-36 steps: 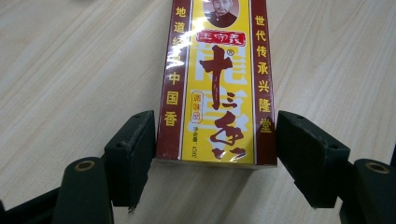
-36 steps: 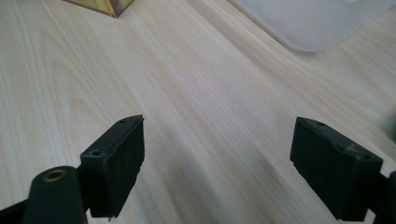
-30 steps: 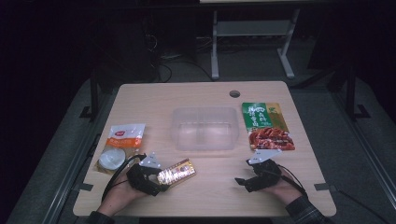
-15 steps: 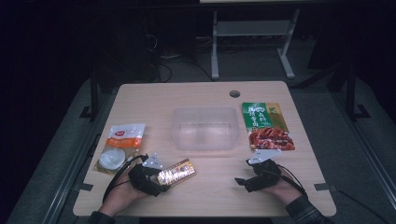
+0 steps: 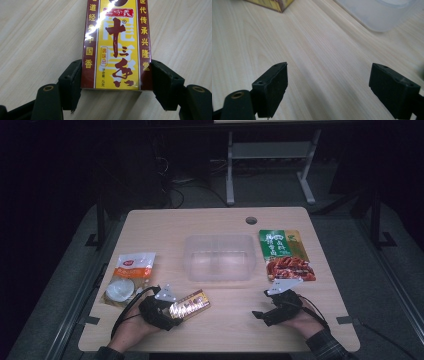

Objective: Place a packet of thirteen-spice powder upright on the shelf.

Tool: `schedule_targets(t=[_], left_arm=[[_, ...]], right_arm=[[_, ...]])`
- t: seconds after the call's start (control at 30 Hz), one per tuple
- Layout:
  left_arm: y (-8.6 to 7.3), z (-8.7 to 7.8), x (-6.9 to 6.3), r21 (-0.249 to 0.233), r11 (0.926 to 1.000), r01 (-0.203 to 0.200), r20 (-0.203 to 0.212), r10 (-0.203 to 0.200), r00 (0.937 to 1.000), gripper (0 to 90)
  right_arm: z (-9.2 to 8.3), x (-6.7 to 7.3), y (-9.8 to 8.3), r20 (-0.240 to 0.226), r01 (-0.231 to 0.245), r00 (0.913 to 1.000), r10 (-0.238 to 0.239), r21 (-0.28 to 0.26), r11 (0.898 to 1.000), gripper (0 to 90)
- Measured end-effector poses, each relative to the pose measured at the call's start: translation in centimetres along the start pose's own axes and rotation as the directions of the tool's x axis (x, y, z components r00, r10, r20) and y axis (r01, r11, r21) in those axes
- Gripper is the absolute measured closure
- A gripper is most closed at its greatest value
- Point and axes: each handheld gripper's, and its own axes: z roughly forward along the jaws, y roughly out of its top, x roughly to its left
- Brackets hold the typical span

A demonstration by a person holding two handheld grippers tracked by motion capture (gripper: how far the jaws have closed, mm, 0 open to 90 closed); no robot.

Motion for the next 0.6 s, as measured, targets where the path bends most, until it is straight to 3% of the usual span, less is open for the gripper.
schedule_targets(t=[0.23, 0.27, 0.37, 0.4, 0.5, 0.6], left_arm=[[0.4, -0.7, -0.2, -0.083, 0.9964, -0.015, 0.035, 0.018, 0.9992, 32.1], [0.6, -0.9, -0.3, -0.125, 0.9920, -0.018, 0.057, 0.026, 0.9980, 32.1], [0.8, -1.0, -0.3, -0.153, 0.9880, -0.025, 0.073, 0.037, 0.9966, 32.1], [1.1, -1.1, -0.3, -0.179, 0.9836, -0.023, 0.098, 0.041, 0.9943, 32.1], [1.5, -1.1, -0.3, -0.197, 0.9800, -0.029, 0.107, 0.051, 0.9929, 32.1], [2.3, -1.1, -0.3, -0.222, 0.9727, -0.070, 0.116, 0.097, 0.9884, 32.0]], right_arm=[[-0.2, 0.1, 0.2, -0.077, 0.040, 0.9962, -0.042, -0.029, 0.999, 14.4], [-0.3, 0.4, 0.4, -0.104, 0.057, 0.9927, -0.061, -0.044, 0.997, 14.3], [-0.5, 0.5, 0.7, -0.140, 0.069, 0.9871, -0.077, -0.060, 0.996, 14.3], [-0.5, 0.5, 0.8, -0.156, 0.074, 0.9841, -0.084, -0.069, 0.995, 14.3], [-0.5, 0.4, 1.2, -0.176, 0.092, 0.9790, -0.104, -0.071, 0.993, 14.4], [-0.7, 0.2, 2.2, -0.208, 0.115, 0.9689, -0.135, -0.104, 0.988, 14.4]])
